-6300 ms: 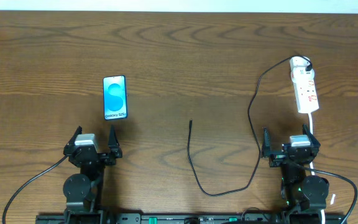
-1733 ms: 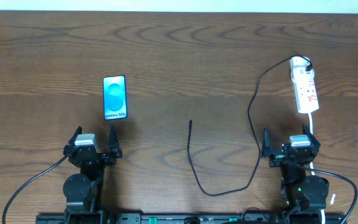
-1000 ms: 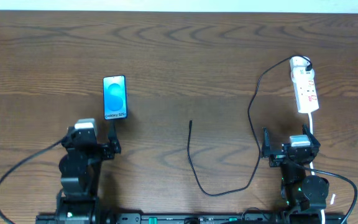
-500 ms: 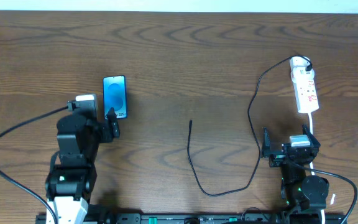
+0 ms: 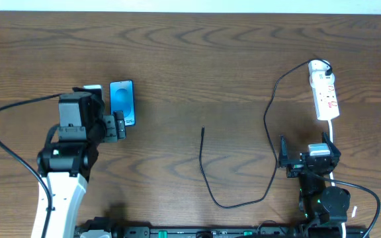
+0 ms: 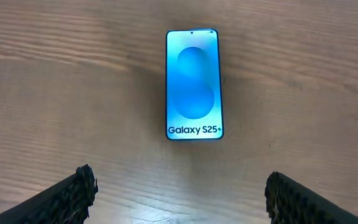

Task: Plug charger to phone and switch on socket
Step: 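Move the left gripper forward over the Galaxy S25+ phone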

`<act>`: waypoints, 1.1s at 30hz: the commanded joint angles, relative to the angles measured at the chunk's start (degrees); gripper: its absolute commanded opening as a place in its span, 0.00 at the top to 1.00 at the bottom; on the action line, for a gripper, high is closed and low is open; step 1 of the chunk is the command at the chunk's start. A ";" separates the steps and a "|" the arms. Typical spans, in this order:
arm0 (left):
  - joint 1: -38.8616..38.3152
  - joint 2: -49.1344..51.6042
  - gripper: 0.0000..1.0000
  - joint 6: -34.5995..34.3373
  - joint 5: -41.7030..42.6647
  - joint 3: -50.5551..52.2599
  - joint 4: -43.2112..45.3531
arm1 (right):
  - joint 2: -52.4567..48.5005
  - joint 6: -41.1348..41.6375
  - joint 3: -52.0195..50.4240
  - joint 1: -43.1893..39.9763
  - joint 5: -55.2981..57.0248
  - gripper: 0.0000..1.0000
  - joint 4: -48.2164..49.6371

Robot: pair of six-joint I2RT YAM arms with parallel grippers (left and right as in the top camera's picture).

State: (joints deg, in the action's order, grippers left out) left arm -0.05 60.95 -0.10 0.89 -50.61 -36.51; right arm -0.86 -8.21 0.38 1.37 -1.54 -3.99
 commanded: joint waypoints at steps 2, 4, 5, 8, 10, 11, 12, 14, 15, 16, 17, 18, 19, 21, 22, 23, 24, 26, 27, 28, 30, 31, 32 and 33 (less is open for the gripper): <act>0.26 3.32 0.11 -0.22 -0.98 -6.19 -3.37 | 0.22 -0.63 -0.09 -0.20 -0.11 0.01 -0.20; 0.26 5.11 0.11 -0.24 -0.98 -7.85 -4.94 | 0.22 -0.63 -0.09 -0.20 -0.11 0.01 -0.20; 0.26 5.68 0.11 -0.28 -0.96 -8.35 -5.53 | 0.22 -0.63 -0.09 -0.20 -0.11 0.01 -0.20; 0.26 7.80 0.11 -0.48 -0.96 -10.14 -7.89 | 0.22 -0.63 -0.09 -0.20 -0.11 0.01 -0.20; 0.26 9.33 0.11 -0.48 -0.96 -11.41 -9.35 | 0.22 -0.63 -0.09 -0.20 -0.11 0.01 -0.20; 0.26 10.14 0.11 -0.48 -0.96 -12.04 -9.99 | 0.22 -0.63 -0.09 -0.20 -0.11 0.01 -0.20; 0.26 10.99 0.11 -0.48 -0.96 -12.72 -10.69 | 0.22 -0.63 -0.09 -0.20 -0.11 0.01 -0.20; 0.26 12.85 0.11 -0.48 -0.96 -14.03 -12.13 | 0.22 -0.63 -0.09 -0.20 -0.11 0.01 -0.20; 0.26 13.53 0.11 -0.48 -0.96 -14.51 -12.66 | 0.22 -0.63 -0.09 -0.20 -0.11 0.01 -0.20; 0.26 14.67 0.11 -0.48 -0.94 -15.28 -13.53 | 0.22 -0.63 -0.09 -0.20 -0.11 0.01 -0.22; 0.26 15.67 0.11 -0.48 -0.94 -15.91 -14.23 | 0.22 -0.63 -0.09 -0.20 -0.11 0.01 -0.20; 0.26 16.59 0.11 -0.48 -0.92 -16.44 -14.88 | 0.22 -0.63 -0.09 -0.20 -0.11 0.01 -0.20; 0.26 17.35 0.11 -0.48 -0.92 -16.85 -15.41 | 0.22 -0.63 -0.09 -0.20 -0.11 0.01 -0.20; 0.26 18.82 0.11 -0.48 -0.94 -17.81 -16.90 | 0.22 -0.63 -0.09 -0.20 -0.11 0.01 -0.20; 0.26 19.61 0.11 -0.46 -0.94 -18.38 -17.75 | 0.22 -0.63 -0.09 -0.20 -0.11 0.01 -0.20; 0.26 20.26 0.11 -0.46 -0.92 -18.86 -18.45 | 0.22 -0.63 -0.09 -0.20 -0.11 0.01 -0.20; 0.26 21.22 0.11 -0.46 -0.94 -19.43 -19.28 | 0.22 -0.63 -0.09 -0.20 -0.11 0.01 -0.20; 0.26 21.70 0.11 -0.46 -0.94 -19.50 -19.43 | 0.22 -0.63 -0.09 -0.20 -0.11 0.01 -0.20; 0.26 21.79 0.11 -0.44 -0.94 -19.50 -19.43 | 0.22 -0.63 -0.09 -0.20 -0.11 0.01 -0.20; 0.26 21.79 0.11 -0.44 -0.94 -19.50 -19.43 | 0.22 -0.63 -0.09 -0.20 -0.11 0.01 -0.20; 0.26 21.77 0.11 -0.44 -0.94 -19.50 -19.41 | 0.22 -0.63 -0.09 -0.20 -0.11 0.01 -0.20; 0.26 21.79 0.11 -0.44 -0.94 -19.50 -19.39 | 0.22 -0.63 -0.09 -0.20 -0.11 0.01 -0.20; 0.26 21.79 0.11 -0.44 -0.94 -19.50 -19.39 | 0.22 -0.63 -0.09 -0.20 -0.11 0.01 -0.20; 0.26 21.79 0.11 -0.44 -0.96 -19.50 -19.39 | 0.22 -0.63 -0.09 -0.20 -0.11 0.01 -0.20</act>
State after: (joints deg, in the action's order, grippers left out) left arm -0.05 82.56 -0.21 0.89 -68.36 -55.55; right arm -0.86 -8.21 0.38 1.37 -1.54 -3.99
